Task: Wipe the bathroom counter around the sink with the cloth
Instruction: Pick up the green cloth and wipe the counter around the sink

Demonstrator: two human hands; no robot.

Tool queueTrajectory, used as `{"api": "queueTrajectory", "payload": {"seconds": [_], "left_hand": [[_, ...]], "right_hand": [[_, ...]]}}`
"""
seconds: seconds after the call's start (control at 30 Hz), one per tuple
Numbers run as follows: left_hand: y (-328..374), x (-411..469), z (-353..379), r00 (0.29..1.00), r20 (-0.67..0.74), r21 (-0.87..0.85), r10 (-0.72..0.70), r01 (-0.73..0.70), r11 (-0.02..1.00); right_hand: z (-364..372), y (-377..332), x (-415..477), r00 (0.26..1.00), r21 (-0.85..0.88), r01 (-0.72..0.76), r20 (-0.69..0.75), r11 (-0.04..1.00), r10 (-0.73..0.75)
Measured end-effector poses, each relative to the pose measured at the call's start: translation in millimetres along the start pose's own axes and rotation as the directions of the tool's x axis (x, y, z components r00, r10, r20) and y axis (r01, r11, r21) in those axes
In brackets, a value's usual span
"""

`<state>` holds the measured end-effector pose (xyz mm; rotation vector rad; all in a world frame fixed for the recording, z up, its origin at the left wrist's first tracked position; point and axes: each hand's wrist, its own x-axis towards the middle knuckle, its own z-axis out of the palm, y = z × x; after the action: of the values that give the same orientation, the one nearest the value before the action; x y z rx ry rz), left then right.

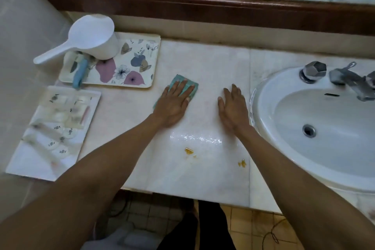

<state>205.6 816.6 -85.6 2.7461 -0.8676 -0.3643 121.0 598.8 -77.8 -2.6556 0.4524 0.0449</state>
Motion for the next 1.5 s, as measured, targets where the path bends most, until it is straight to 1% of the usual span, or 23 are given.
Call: {"api": "queueTrajectory", "payload": {"seconds": [0.1,0.2,0.27,0.3,0.37,0.43,0.5,0.57,0.6,0.67,0.73,0.77,0.8,0.87,0.93,1.0,1.07,1.13,1.2,1.27,1.33,1.4,1.5], "left_hand": [[-0.8,-62.5,12.3,0.998,-0.03,0.021,-0.05,0.051,0.998],[-25.0,-117.8,12.7,0.993,0.042,0.061,0.111,-0.114,0.992],[-57.4,-118.5,-0.3,0.975,0.082,0.112,0.205,-0.213,0.971],[-69.4,-110.3,-4.9,0.981,0.066,0.138,0.181,-0.188,0.972],[-74.7,-87.0,-8.5,0.999,-0.031,0.112,-0.016,0.019,0.994],[-51.8,-67.3,-1.5,0.964,-0.117,0.03,-0.239,0.244,0.969],[-19.2,-67.6,12.5,0.933,-0.144,-0.017,-0.33,0.332,0.943],[0.0,-95.9,27.3,0.972,-0.12,-0.004,-0.202,0.203,0.979],[-0.5,-118.4,31.7,0.993,-0.084,0.022,-0.086,0.088,0.996],[-20.2,-164.1,30.6,0.993,0.005,0.059,0.122,-0.122,0.991],[-60.1,-187.1,17.1,0.972,0.065,0.102,0.225,-0.231,0.968],[-79.8,-187.1,8.1,0.972,0.074,0.123,0.222,-0.229,0.966],[-95.4,-180.4,-1.0,0.984,0.067,0.134,0.166,-0.173,0.976],[-107.1,-155.7,-12.1,0.999,-0.005,0.093,-0.037,0.038,0.995],[-92.7,-135.4,-9.2,0.968,-0.086,0.002,-0.235,0.236,0.972],[-67.7,-137.9,4.2,0.931,-0.12,-0.056,-0.346,0.341,0.938],[-50.8,-166.1,22.4,0.947,-0.139,-0.043,-0.29,0.286,0.957],[-48.7,-210.2,31.9,0.983,-0.118,-0.005,-0.143,0.144,0.99],[-62.4,-251.1,36.4,0.996,-0.076,0.038,-0.041,0.044,0.998],[-86.2,-267.0,30.6,0.998,-0.056,0.062,0.0,0.003,0.998],[-102.3,-253.0,19.3,0.997,-0.05,0.075,-0.052,0.056,0.996],[-97.9,-219.1,8.2,0.976,-0.083,0.023,-0.201,0.203,0.979],[-54.2,-163.2,9.9,0.877,-0.116,-0.106,-0.467,0.456,0.883]], "right_hand": [[10.4,-12.1,-8.9,1.0,0.017,0.003,0.028,1.0,-0.004],[15.0,-20.0,-14.4,0.999,-0.014,-0.01,0.036,1.0,0.01],[16.9,-22.7,-17.8,0.999,-0.043,0.002,0.045,0.999,0.0],[17.8,-22.9,-19.6,0.999,-0.054,0.012,0.049,0.998,-0.009],[19.1,-23.5,-22.8,0.998,-0.069,0.033,0.05,0.997,-0.029],[21.4,-25.7,-25.9,0.998,-0.063,0.034,0.049,0.997,-0.03],[24.7,-31.2,-28.4,0.999,-0.045,0.009,0.046,0.999,-0.007],[27.9,-38.7,-30.8,0.999,-0.031,-0.025,0.038,0.999,0.026],[29.6,-42.9,-31.8,0.999,-0.032,-0.029,0.038,0.999,0.031],[32.9,-49.8,-33.9,0.999,-0.034,-0.03,0.045,0.999,0.031],[36.7,-54.9,-35.7,0.998,-0.038,-0.004,0.059,0.999,0.006],[38.2,-56.6,-36.7,0.998,-0.042,0.017,0.065,0.999,-0.014],[40.1,-58.5,-37.7,0.997,-0.042,0.044,0.068,0.998,-0.041],[43.9,-63.9,-40.6,0.991,-0.04,0.102,0.087,0.994,-0.098],[48.5,-69.8,-43.6,0.985,-0.038,0.145,0.099,0.989,-0.141],[51.7,-77.7,-45.2,0.979,-0.019,0.183,0.093,0.983,-0.181],[54.8,-86.1,-46.7,0.969,-0.011,0.231,0.097,0.973,-0.229],[57.1,-92.0,-49.8,0.957,-0.007,0.263,0.127,0.965,-0.26],[58.8,-96.0,-52.2,0.956,0.009,0.263,0.136,0.965,-0.261],[58.7,-94.0,-53.2,0.955,0.026,0.261,0.138,0.965,-0.262],[55.1,-85.8,-54.5,0.951,0.031,0.272,0.141,0.962,-0.273],[49.0,-71.9,-59.9,0.951,0.031,0.271,0.148,0.962,-0.273],[39.1,-47.1,-68.3,0.955,0.043,0.267,0.125,0.963,-0.27]]}}
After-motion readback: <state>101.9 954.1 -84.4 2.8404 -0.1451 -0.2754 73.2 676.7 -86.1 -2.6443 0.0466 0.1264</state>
